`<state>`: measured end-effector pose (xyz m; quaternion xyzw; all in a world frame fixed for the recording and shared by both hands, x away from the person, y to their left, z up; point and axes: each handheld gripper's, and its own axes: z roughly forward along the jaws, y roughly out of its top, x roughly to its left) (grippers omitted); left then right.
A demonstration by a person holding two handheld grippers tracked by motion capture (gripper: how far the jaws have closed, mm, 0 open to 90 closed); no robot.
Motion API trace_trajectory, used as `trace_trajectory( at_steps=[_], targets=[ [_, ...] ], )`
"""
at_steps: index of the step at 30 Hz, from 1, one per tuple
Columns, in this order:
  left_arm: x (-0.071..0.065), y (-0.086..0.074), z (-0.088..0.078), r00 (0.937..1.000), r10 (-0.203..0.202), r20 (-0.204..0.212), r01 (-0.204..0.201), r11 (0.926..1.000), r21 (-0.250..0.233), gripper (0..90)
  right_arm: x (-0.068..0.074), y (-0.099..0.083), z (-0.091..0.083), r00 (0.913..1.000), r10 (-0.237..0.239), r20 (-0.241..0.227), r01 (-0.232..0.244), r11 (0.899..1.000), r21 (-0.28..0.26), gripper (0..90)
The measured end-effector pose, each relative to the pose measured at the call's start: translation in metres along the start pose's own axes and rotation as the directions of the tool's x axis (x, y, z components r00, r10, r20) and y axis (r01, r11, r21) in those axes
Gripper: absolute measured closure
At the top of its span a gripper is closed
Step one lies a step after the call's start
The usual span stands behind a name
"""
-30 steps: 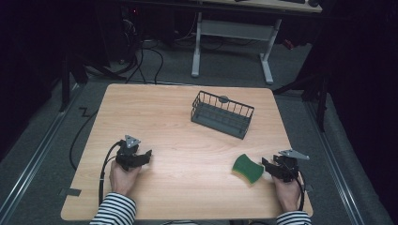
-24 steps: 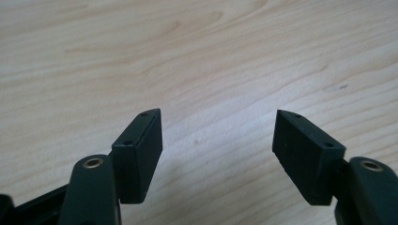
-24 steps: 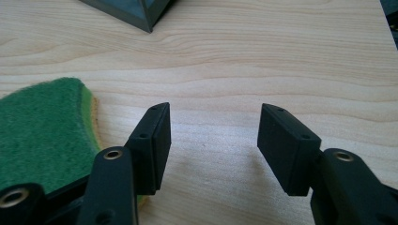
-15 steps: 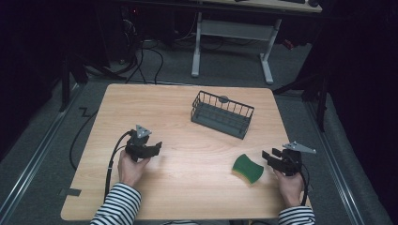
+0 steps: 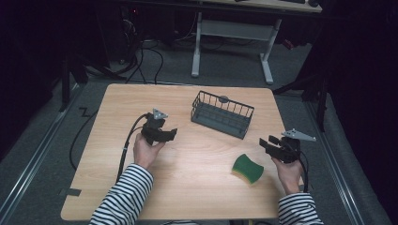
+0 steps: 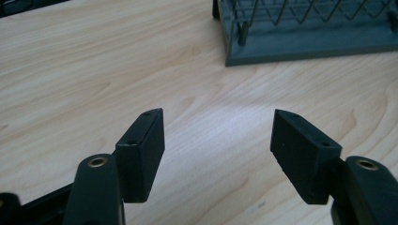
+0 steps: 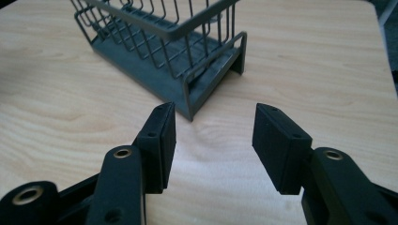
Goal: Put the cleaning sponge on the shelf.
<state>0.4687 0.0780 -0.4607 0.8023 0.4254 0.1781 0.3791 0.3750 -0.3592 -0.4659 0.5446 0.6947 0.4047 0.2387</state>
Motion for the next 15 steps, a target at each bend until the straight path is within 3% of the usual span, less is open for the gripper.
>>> trace_trajectory(
  at_steps=[2, 4, 10, 13, 15],
  targets=[
    [-0.002, 0.007, 0.004, 0.9998, 0.018, -0.009, -0.018, 0.9998, 0.002, 36.4, 0.000, 0.003, 0.002, 0.9999, -0.004, 0.009, 0.004, 1.000, -0.007, 49.7],
    [-0.005, 0.011, 0.007, 0.9998, 0.017, -0.004, -0.017, 0.9997, -0.017, 37.0, 0.001, 0.006, 0.005, 1.0000, 0.000, 0.008, 0.000, 1.000, -0.001, 50.0],
    [-0.006, 0.028, 0.014, 0.9997, 0.024, 0.004, -0.024, 0.9996, -0.013, 37.7, 0.001, 0.016, 0.009, 1.0000, 0.008, -0.004, -0.008, 1.000, -0.003, 51.8],
    [-0.002, 0.038, 0.018, 0.9993, -0.014, 0.034, 0.015, 0.9997, -0.019, 39.1, 0.001, 0.024, 0.011, 0.9998, 0.016, -0.016, -0.016, 1.000, 0.002, 52.3],
    [-0.002, 0.040, 0.019, 0.9993, -0.014, 0.034, 0.014, 0.9998, -0.016, 39.2, 0.000, 0.026, 0.012, 0.9997, 0.018, -0.020, -0.017, 1.000, 0.006, 52.3]
  ],
)
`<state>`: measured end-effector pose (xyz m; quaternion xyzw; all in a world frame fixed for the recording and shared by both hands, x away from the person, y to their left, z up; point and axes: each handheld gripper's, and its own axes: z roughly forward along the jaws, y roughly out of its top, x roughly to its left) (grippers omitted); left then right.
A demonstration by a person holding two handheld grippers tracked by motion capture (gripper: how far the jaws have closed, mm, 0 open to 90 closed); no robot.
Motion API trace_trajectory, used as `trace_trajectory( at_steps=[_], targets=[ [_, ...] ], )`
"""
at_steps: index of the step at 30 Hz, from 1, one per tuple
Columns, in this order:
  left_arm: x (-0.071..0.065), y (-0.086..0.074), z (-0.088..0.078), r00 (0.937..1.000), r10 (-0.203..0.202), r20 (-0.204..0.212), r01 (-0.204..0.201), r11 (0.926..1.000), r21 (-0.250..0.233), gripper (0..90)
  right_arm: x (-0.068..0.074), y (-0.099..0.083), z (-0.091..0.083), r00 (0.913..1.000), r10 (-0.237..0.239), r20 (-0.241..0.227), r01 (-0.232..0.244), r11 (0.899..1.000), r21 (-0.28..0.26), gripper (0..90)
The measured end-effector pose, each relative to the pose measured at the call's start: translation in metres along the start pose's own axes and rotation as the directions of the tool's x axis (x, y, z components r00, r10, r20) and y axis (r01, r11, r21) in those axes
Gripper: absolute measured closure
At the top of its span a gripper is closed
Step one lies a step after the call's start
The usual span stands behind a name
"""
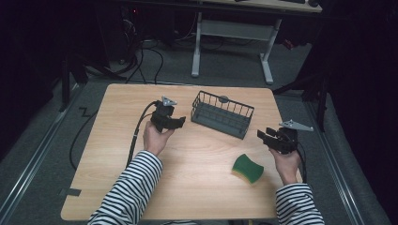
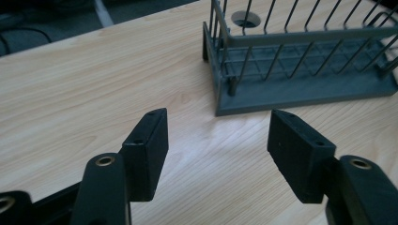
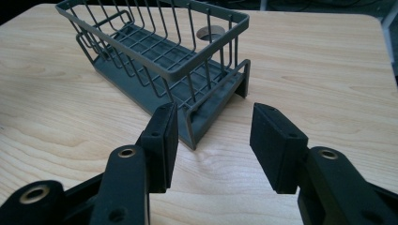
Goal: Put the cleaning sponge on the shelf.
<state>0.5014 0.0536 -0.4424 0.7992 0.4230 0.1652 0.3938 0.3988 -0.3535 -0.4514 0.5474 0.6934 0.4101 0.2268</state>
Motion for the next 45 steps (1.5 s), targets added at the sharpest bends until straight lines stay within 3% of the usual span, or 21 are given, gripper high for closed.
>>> trace_trajectory(
  at_steps=[3, 5, 9, 14, 15, 22, 25, 28, 30, 31, 40, 45],
  targets=[
    [0.002, 0.006, 0.001, 1.0000, 0.005, -0.007, -0.005, 0.9999, -0.011, 40.6, 0.001, 0.005, 0.004, 1.0000, 0.005, -0.001, -0.005, 1.000, 0.011, 52.1],
    [0.006, 0.011, 0.002, 0.9995, -0.031, -0.003, 0.031, 0.9995, -0.009, 40.2, 0.001, 0.007, 0.007, 0.9998, 0.016, -0.009, -0.016, 1.000, 0.002, 52.4],
    [0.009, 0.019, 0.005, 0.9990, -0.044, -0.004, 0.044, 0.9986, -0.028, 41.8, 0.000, 0.016, 0.011, 0.9998, 0.018, 0.000, -0.018, 1.000, 0.015, 52.7],
    [0.013, 0.029, 0.011, 0.9978, -0.065, -0.015, 0.065, 0.9977, -0.018, 42.7, -0.003, 0.030, 0.015, 0.9999, 0.001, 0.012, -0.001, 1.000, 0.018, 53.5],
    [0.012, 0.032, 0.013, 0.9973, -0.072, -0.010, 0.072, 0.9969, -0.030, 43.2, -0.003, 0.033, 0.016, 0.9999, 0.005, 0.009, -0.006, 1.000, 0.022, 53.5],
    [0.004, 0.049, 0.029, 0.9983, -0.058, -0.009, 0.058, 0.9983, 0.001, 43.1, -0.003, 0.043, 0.024, 0.9999, 0.011, 0.005, -0.011, 1.000, 0.026, 52.9],
    [0.002, 0.053, 0.034, 0.9978, -0.066, 0.002, 0.066, 0.9978, -0.014, 44.1, -0.004, 0.045, 0.027, 0.9997, 0.023, 0.011, -0.023, 0.999, 0.032, 52.8],
    [-0.005, 0.060, 0.049, 0.9986, -0.052, -0.004, 0.052, 0.9981, 0.032, 44.1, -0.005, 0.049, 0.031, 0.9992, 0.037, 0.013, -0.037, 0.999, 0.034, 52.3],
    [-0.006, 0.061, 0.052, 0.9988, -0.049, -0.005, 0.049, 0.9984, 0.028, 46.0, -0.005, 0.050, 0.033, 0.9991, 0.040, 0.016, -0.041, 0.999, 0.031, 52.2],
    [-0.007, 0.062, 0.058, 0.9974, -0.071, -0.008, 0.071, 0.9971, 0.025, 46.8, -0.006, 0.050, 0.037, 0.9979, 0.063, 0.013, -0.063, 0.998, 0.025, 51.8],
    [-0.008, 0.064, 0.072, 0.9974, -0.068, -0.022, 0.069, 0.9969, 0.038, 54.2, -0.008, 0.046, 0.053, 0.9943, 0.105, 0.018, -0.105, 0.994, 0.025, 50.5],
    [-0.007, 0.062, 0.076, 0.9972, -0.074, 0.011, 0.074, 0.9961, 0.049, 63.7, -0.006, 0.045, 0.058, 0.9917, 0.128, 0.018, -0.128, 0.991, 0.035, 50.1]
  ],
)
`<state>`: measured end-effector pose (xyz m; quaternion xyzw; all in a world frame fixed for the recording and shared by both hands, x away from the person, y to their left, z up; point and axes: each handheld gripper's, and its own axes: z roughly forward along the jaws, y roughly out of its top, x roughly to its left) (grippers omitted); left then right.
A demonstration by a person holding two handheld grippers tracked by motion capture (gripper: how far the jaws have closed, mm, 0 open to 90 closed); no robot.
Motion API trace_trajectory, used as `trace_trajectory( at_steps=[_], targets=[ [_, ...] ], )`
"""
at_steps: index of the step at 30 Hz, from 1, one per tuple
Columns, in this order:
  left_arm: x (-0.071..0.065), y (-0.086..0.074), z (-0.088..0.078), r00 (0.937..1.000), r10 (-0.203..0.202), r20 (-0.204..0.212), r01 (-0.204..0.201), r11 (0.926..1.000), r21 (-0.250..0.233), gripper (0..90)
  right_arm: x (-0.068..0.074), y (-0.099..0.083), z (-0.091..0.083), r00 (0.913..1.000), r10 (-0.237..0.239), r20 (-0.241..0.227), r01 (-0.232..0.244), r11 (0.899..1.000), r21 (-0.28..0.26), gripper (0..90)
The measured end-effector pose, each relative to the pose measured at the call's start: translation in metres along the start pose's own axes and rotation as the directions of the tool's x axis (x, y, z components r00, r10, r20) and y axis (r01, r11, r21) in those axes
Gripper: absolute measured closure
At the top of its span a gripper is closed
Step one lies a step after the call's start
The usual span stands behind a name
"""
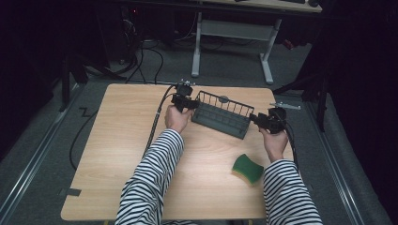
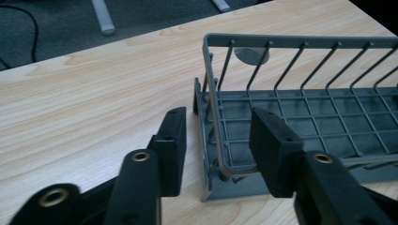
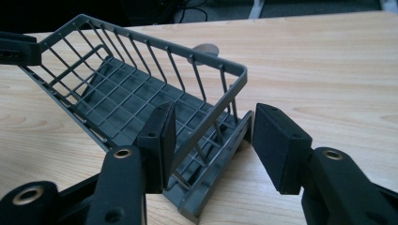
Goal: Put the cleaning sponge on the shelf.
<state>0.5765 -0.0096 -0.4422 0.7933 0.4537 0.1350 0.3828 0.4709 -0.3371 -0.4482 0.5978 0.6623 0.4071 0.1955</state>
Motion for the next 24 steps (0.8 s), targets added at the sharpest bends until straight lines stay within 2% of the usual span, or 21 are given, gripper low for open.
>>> trace_trajectory(
  at_steps=[3, 4, 6, 7, 9, 14, 18, 20, 24],
  targets=[
    [0.000, 0.000, 0.002, 0.9999, 0.003, 0.015, -0.003, 1.0000, -0.001, 68.5, 0.002, -0.001, 0.005, 1.0000, -0.005, 0.000, 0.005, 1.000, 0.018, 52.4],
    [0.000, 0.000, 0.002, 0.9998, 0.002, 0.022, -0.002, 1.0000, -0.001, 68.5, 0.003, -0.002, 0.006, 0.9999, 0.003, -0.012, -0.003, 1.000, 0.023, 53.4],
    [0.000, 0.000, 0.002, 0.9995, 0.008, 0.031, -0.008, 1.0000, 0.003, 74.4, 0.002, -0.002, 0.008, 0.9984, 0.008, -0.057, -0.006, 0.999, 0.036, 61.9],
    [0.000, -0.001, 0.002, 0.9995, 0.011, 0.028, -0.012, 0.9999, 0.011, 76.4, 0.002, -0.002, 0.008, 0.9979, 0.013, -0.063, -0.010, 0.999, 0.045, 62.2],
    [0.004, -0.002, 0.003, 0.9993, 0.000, 0.039, -0.001, 0.9996, 0.028, 79.9, 0.002, -0.002, 0.007, 0.9979, 0.015, -0.063, -0.012, 0.999, 0.050, 63.1],
    [0.005, -0.003, 0.002, 0.9989, 0.001, 0.047, -0.003, 0.9996, 0.029, 80.6, 0.003, -0.002, 0.006, 0.9977, 0.012, -0.067, -0.008, 0.998, 0.059, 63.3],
    [0.005, -0.005, 0.000, 0.9987, 0.002, 0.051, -0.004, 0.9993, 0.036, 80.9, 0.006, -0.002, 0.004, 0.9981, -0.009, -0.061, 0.014, 0.998, 0.069, 63.0],
    [0.005, -0.006, -0.002, 0.9988, 0.005, 0.049, -0.007, 0.9992, 0.038, 80.9, 0.011, -0.002, 0.003, 0.9980, -0.048, -0.042, 0.051, 0.996, 0.076, 62.9],
    [0.004, -0.008, -0.005, 0.9987, 0.024, 0.046, -0.026, 0.9986, 0.046, 80.8, 0.014, -0.004, 0.001, 0.9976, -0.057, -0.039, 0.060, 0.995, 0.079, 62.7]
  ],
)
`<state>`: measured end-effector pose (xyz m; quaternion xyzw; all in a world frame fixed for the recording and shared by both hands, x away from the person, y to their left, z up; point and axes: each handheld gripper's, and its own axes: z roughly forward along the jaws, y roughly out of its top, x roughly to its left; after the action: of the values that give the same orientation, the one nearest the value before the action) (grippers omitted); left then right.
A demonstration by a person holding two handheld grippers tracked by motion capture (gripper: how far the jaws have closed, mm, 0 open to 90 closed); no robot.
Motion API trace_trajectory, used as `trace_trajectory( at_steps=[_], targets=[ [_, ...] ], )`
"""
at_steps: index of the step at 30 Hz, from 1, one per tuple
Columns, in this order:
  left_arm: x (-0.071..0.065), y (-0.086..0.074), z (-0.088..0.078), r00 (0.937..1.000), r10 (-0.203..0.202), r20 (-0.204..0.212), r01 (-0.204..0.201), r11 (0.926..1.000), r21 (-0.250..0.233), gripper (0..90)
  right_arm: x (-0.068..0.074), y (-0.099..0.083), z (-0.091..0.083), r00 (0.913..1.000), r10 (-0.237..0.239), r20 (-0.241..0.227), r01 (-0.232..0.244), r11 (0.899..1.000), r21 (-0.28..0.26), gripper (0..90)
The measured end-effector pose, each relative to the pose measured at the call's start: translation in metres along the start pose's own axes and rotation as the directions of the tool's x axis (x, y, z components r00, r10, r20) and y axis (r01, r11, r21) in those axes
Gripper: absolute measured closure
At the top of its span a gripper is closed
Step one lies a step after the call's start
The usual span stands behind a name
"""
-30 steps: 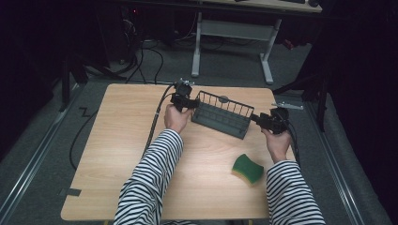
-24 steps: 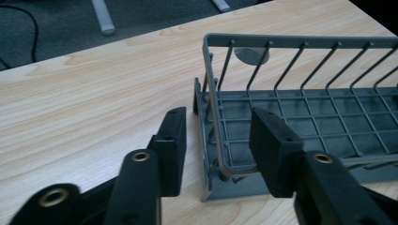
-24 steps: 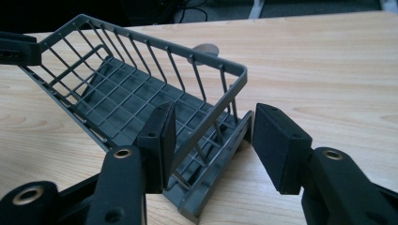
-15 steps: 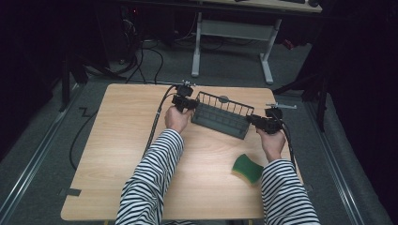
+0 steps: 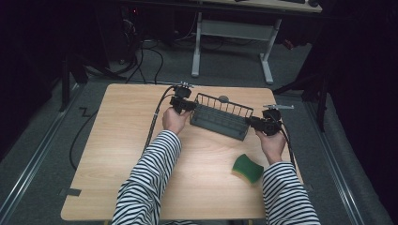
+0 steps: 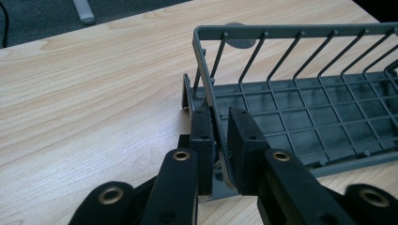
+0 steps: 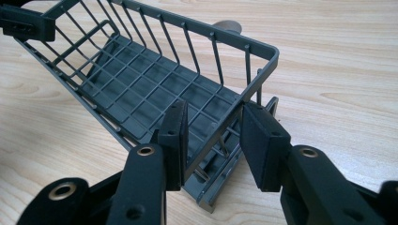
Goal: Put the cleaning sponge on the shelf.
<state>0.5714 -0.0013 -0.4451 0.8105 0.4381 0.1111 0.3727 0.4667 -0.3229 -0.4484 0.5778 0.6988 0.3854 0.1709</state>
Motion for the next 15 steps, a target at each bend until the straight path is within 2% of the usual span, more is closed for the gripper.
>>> trace_trajectory(
  at_steps=[4, 8, 9, 10, 12, 15],
  targets=[
    [0.000, -0.002, -0.003, 1.0000, 0.003, 0.001, -0.004, 0.9998, 0.020, 81.6, 0.005, -0.002, -0.002, 1.0000, -0.005, -0.006, 0.005, 1.000, 0.014, 62.6],
    [0.000, -0.005, -0.007, 1.0000, 0.006, 0.008, -0.006, 0.9999, 0.016, 81.8, 0.007, -0.002, -0.004, 0.9998, -0.013, -0.012, 0.014, 1.000, 0.024, 63.3],
    [0.001, -0.006, -0.008, 0.9999, 0.004, 0.011, -0.004, 0.9999, 0.014, 82.4, 0.008, -0.004, 0.002, 0.9978, 0.004, -0.066, 0.001, 0.998, 0.070, 62.5],
    [0.001, -0.008, -0.009, 0.9999, 0.003, 0.012, -0.004, 0.9999, 0.012, 82.5, 0.012, -0.005, 0.002, 0.9987, -0.022, -0.047, 0.025, 0.998, 0.064, 62.4],
    [0.004, -0.009, -0.011, 0.9999, -0.004, 0.017, 0.004, 0.9999, 0.012, 82.6, 0.016, -0.005, 0.003, 0.9985, -0.040, -0.038, 0.042, 0.997, 0.072, 62.1],
    [0.005, -0.009, -0.012, 0.9998, -0.006, 0.019, 0.006, 0.9998, 0.019, 82.7, 0.017, -0.004, 0.003, 0.9983, -0.042, -0.042, 0.045, 0.996, 0.078, 62.1]
  ],
)
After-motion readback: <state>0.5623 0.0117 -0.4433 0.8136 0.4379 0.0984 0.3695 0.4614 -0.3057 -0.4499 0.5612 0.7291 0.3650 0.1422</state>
